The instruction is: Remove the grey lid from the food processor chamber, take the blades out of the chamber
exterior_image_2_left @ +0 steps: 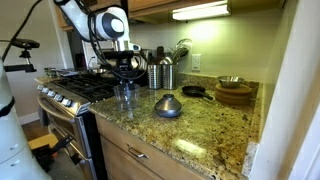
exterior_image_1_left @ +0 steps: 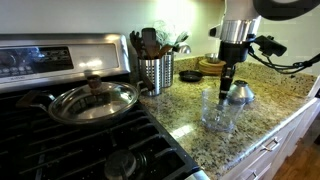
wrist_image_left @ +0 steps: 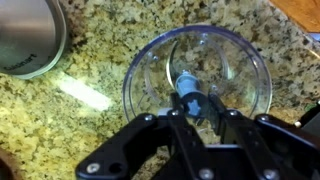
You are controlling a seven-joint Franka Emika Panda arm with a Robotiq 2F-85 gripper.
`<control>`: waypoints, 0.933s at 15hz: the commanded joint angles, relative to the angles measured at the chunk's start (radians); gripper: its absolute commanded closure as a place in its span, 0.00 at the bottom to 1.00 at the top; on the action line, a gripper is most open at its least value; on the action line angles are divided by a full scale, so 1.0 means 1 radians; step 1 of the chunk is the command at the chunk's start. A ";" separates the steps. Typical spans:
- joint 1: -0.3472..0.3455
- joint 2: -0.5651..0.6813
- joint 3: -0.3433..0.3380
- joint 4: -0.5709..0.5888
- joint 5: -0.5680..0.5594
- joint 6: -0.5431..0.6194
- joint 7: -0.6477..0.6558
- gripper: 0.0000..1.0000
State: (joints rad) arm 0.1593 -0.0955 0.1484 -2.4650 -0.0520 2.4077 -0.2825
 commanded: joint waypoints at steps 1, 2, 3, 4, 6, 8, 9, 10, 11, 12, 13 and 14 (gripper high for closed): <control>0.006 -0.101 -0.002 -0.013 -0.011 -0.069 0.000 0.87; 0.007 -0.116 -0.002 -0.010 -0.011 -0.081 0.001 0.87; 0.010 -0.133 -0.003 -0.004 -0.008 -0.094 -0.001 0.87; 0.011 -0.145 -0.003 -0.001 -0.008 -0.101 0.000 0.87; 0.015 -0.177 -0.005 0.009 -0.008 -0.114 0.000 0.87; 0.013 -0.204 -0.006 0.018 -0.018 -0.114 0.009 0.87; 0.008 -0.214 -0.009 0.025 -0.025 -0.111 0.014 0.87; 0.003 -0.221 -0.010 0.030 -0.035 -0.109 0.022 0.87; -0.005 -0.225 -0.014 0.036 -0.046 -0.108 0.030 0.87; -0.010 -0.228 -0.018 0.040 -0.054 -0.108 0.037 0.87; -0.024 -0.228 -0.026 0.044 -0.068 -0.108 0.049 0.87; -0.033 -0.228 -0.031 0.046 -0.078 -0.108 0.059 0.87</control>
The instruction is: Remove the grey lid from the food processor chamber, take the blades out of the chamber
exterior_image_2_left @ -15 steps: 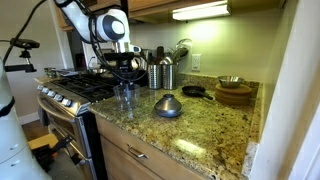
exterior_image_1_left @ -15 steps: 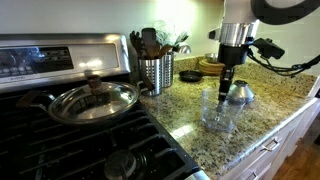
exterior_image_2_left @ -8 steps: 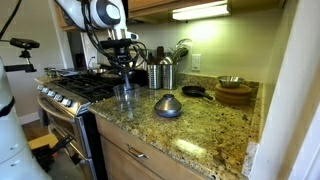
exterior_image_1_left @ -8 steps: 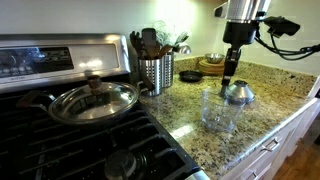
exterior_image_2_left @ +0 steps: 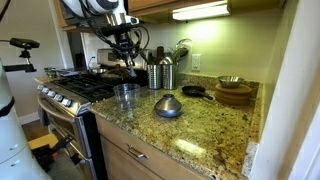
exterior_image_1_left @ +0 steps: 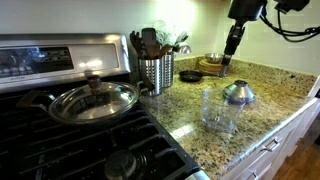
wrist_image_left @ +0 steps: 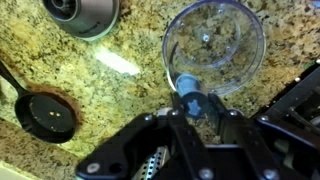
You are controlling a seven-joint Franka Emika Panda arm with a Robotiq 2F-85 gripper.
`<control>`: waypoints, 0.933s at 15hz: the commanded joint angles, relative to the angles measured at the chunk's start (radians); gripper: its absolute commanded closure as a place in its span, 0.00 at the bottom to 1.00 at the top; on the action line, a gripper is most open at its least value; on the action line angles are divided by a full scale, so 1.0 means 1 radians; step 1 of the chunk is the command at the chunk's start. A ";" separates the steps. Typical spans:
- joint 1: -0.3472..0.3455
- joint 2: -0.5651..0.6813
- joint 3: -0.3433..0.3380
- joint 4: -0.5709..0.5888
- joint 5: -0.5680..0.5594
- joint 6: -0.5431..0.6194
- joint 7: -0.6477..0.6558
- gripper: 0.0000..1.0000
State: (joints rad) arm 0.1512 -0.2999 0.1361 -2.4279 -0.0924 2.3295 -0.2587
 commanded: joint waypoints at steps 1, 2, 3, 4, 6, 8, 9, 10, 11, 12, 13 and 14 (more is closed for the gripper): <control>-0.039 -0.022 -0.028 0.007 -0.046 -0.029 0.043 0.87; -0.051 -0.020 -0.034 0.008 -0.056 -0.027 0.052 0.87; -0.068 -0.014 -0.045 0.005 -0.066 -0.027 0.061 0.87; -0.082 -0.010 -0.053 0.004 -0.077 -0.026 0.072 0.87; -0.111 -0.002 -0.070 -0.003 -0.095 -0.026 0.091 0.87; -0.137 0.007 -0.086 -0.015 -0.105 -0.025 0.102 0.87; -0.146 0.015 -0.096 -0.024 -0.104 -0.025 0.103 0.87; -0.153 0.023 -0.103 -0.026 -0.101 -0.026 0.107 0.87; -0.157 0.036 -0.114 -0.032 -0.090 -0.023 0.104 0.87; -0.160 0.047 -0.121 -0.037 -0.085 -0.021 0.106 0.87; -0.162 0.060 -0.130 -0.042 -0.074 -0.019 0.103 0.87; -0.163 0.071 -0.136 -0.047 -0.069 -0.017 0.104 0.87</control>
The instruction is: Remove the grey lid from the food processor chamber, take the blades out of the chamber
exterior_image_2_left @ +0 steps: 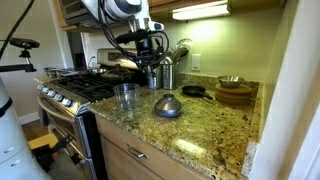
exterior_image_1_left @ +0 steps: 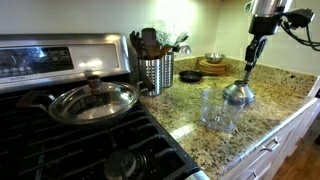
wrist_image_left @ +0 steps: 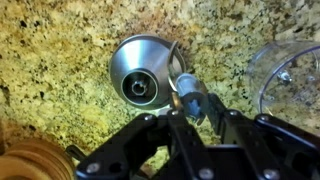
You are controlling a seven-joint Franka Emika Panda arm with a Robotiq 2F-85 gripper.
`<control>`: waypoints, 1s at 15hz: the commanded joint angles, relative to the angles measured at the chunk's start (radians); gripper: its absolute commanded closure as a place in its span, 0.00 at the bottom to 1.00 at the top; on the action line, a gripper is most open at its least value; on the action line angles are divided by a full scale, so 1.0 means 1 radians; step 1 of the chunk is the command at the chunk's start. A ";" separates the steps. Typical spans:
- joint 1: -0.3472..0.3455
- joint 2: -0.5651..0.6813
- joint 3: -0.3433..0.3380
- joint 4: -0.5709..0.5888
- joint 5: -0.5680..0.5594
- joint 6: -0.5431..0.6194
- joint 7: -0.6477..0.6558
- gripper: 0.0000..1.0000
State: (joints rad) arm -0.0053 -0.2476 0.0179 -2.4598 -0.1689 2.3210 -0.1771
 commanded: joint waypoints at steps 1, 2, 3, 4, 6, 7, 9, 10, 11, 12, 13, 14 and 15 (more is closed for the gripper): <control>-0.008 0.032 -0.026 -0.021 0.013 -0.007 0.021 0.87; -0.009 0.044 -0.032 -0.023 0.016 -0.007 0.021 0.87; -0.010 0.055 -0.039 -0.029 0.024 -0.006 0.016 0.87; -0.011 0.065 -0.044 -0.032 0.030 -0.007 0.013 0.87; -0.011 0.084 -0.049 -0.039 0.049 -0.006 0.009 0.87; -0.009 0.090 -0.049 -0.045 0.061 -0.005 0.008 0.87; -0.003 0.097 -0.044 -0.055 0.082 -0.002 0.008 0.87; -0.002 0.099 -0.042 -0.059 0.090 0.000 0.008 0.87; -0.001 0.101 -0.039 -0.067 0.092 0.016 0.013 0.87; 0.000 0.103 -0.039 -0.071 0.101 0.023 0.010 0.87; 0.002 0.108 -0.037 -0.075 0.109 0.036 0.005 0.87; 0.004 0.112 -0.036 -0.080 0.115 0.048 0.003 0.87; 0.008 0.116 -0.033 -0.087 0.122 0.063 0.002 0.87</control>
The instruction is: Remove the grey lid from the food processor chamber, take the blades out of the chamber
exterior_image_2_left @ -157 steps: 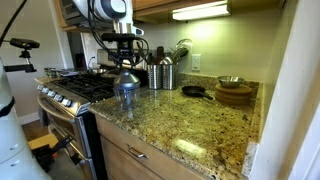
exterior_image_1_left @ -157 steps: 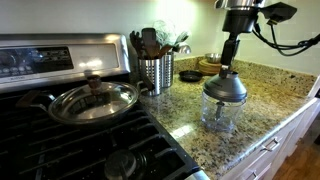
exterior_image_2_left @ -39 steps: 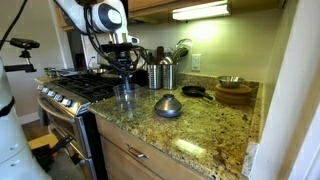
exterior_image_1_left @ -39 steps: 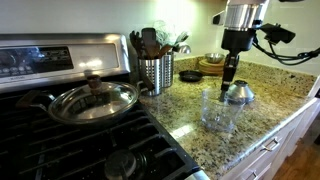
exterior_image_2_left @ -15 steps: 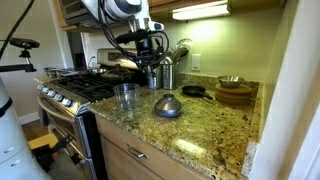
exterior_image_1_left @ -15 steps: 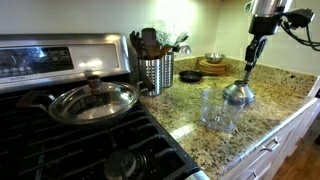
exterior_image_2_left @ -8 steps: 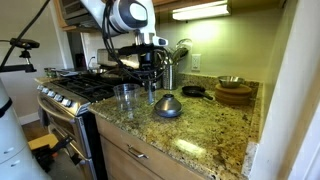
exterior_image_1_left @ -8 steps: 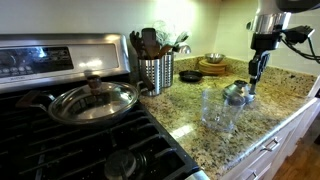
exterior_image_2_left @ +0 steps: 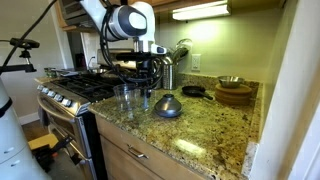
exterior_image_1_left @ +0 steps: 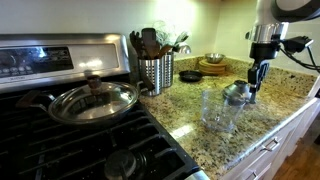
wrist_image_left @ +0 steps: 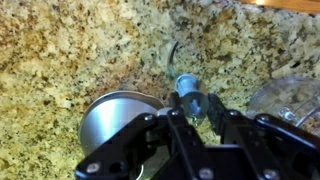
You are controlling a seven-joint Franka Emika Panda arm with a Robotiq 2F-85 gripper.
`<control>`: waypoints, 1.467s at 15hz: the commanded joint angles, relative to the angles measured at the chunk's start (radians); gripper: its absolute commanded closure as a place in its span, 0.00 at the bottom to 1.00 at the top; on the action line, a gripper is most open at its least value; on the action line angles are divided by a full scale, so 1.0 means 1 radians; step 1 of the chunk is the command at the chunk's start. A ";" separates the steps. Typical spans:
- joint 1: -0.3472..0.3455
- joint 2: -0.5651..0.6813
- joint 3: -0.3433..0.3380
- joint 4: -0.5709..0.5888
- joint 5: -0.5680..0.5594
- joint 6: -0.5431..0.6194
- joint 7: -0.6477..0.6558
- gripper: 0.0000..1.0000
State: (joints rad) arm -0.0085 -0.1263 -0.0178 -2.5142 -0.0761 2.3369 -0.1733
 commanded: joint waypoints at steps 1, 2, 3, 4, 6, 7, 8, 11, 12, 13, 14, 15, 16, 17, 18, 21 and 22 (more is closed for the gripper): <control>0.014 -0.004 0.005 -0.039 0.035 0.060 -0.003 0.87; 0.019 -0.005 0.009 -0.052 0.035 0.086 0.000 0.87; 0.021 -0.004 0.012 -0.060 0.037 0.106 -0.001 0.87; 0.023 0.001 0.018 -0.070 0.027 0.136 0.006 0.87; 0.025 0.017 0.025 -0.079 0.019 0.175 0.009 0.87; 0.027 0.023 0.027 -0.084 0.017 0.188 0.010 0.87; 0.028 0.030 0.030 -0.086 0.015 0.198 0.012 0.87; 0.030 0.050 0.037 -0.094 0.011 0.231 0.014 0.87; 0.029 0.053 0.039 -0.098 0.003 0.244 0.017 0.87; 0.028 0.057 0.040 -0.099 0.000 0.256 0.018 0.87; 0.027 0.061 0.040 -0.100 0.000 0.264 0.018 0.87; 0.027 0.064 0.040 -0.099 0.001 0.270 0.017 0.87; 0.027 0.060 0.040 -0.100 0.000 0.269 0.020 0.45; 0.026 0.056 0.040 -0.103 -0.002 0.272 0.020 0.43; 0.026 0.041 0.041 -0.107 -0.006 0.265 0.026 0.38; 0.028 -0.009 0.042 -0.113 -0.004 0.214 0.024 0.18; 0.028 -0.034 0.042 -0.114 -0.007 0.194 0.023 0.12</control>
State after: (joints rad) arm 0.0143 -0.0667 0.0224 -2.5918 -0.0646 2.5728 -0.1727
